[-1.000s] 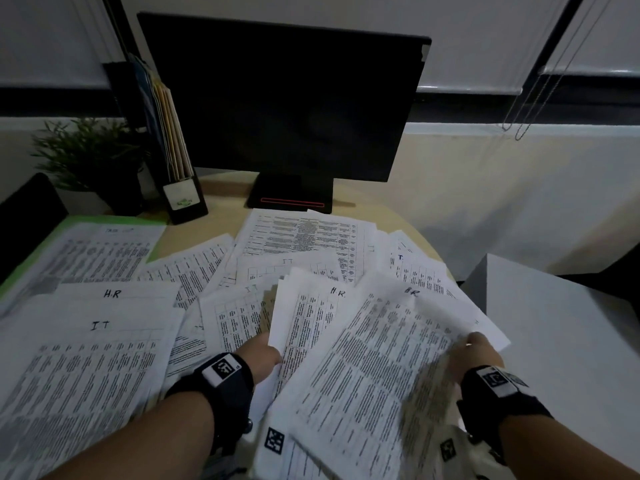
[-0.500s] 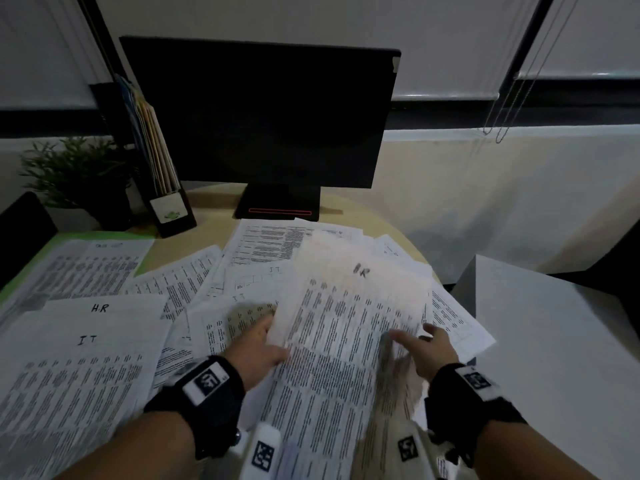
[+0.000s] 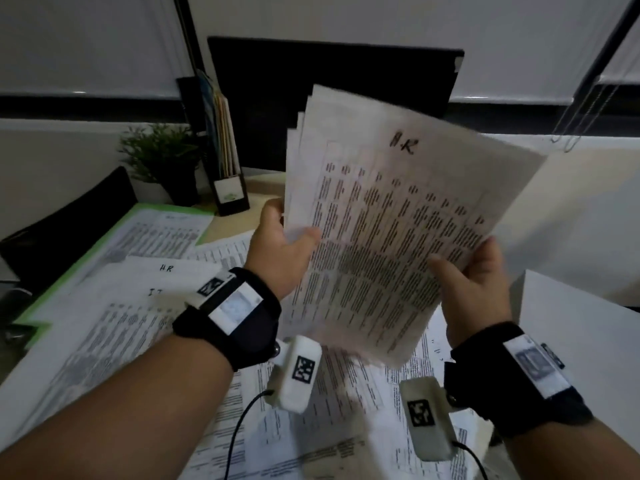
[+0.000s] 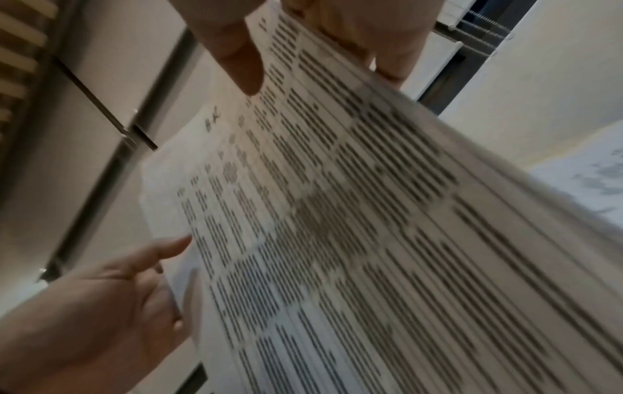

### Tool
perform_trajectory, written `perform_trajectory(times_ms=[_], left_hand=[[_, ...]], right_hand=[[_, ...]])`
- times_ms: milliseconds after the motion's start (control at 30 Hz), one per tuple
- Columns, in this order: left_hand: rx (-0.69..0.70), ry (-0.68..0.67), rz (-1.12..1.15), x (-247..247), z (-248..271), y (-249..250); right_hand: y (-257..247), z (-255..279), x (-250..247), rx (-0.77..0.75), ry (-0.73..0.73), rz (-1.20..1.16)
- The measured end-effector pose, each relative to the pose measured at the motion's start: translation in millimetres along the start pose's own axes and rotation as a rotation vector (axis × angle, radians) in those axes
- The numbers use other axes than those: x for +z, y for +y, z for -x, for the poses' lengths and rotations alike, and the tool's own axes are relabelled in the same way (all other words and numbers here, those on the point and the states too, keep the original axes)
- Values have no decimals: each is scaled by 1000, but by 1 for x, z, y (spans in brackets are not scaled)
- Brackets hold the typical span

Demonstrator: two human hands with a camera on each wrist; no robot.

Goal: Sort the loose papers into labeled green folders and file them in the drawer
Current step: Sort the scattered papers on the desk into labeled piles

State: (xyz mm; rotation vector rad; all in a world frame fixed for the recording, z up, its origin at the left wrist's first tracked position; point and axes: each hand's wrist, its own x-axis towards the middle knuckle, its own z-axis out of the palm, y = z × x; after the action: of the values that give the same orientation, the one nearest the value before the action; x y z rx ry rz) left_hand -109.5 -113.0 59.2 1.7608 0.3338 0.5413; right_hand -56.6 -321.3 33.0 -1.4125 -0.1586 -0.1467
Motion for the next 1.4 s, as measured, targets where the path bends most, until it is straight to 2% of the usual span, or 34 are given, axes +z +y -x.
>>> perform_trajectory(times_ms=[100,233,367,500,567,633,767,833,1000,1167,1300,1400], left_hand=[[-105,14,-74,-5,7,-23],[-219,-80,-169,-8,5,-58],[-216,-217,-116,-23,-9,-75],[-262,-422,-184,-64,-33,-92],[-273,-481,-381,-95,-49,-104],[-315,-509,-681,-134,-64,-121],[-530,-430,-1031,-202,-78,-154],[-581,-458,-1187,-221,-80,-166],[-453,-639,-1489,-240,-86,-169],[-286,-713,-1560,-250,-97,-176],[-359,-852,-1572,-250,-106,-197],[-407,-983,-1544,-254,-123,-220]], right_hand=[[15,9,-1,86,24,31],[38,18,0,233,14,195],[53,25,10,207,40,496],[43,36,37,160,166,554],[41,40,51,159,217,511],[44,42,59,197,271,490],[57,42,56,302,311,494],[61,38,54,337,314,481],[59,37,66,356,331,381],[59,38,96,337,298,356],[56,28,132,293,258,369],[58,20,157,247,288,380]])
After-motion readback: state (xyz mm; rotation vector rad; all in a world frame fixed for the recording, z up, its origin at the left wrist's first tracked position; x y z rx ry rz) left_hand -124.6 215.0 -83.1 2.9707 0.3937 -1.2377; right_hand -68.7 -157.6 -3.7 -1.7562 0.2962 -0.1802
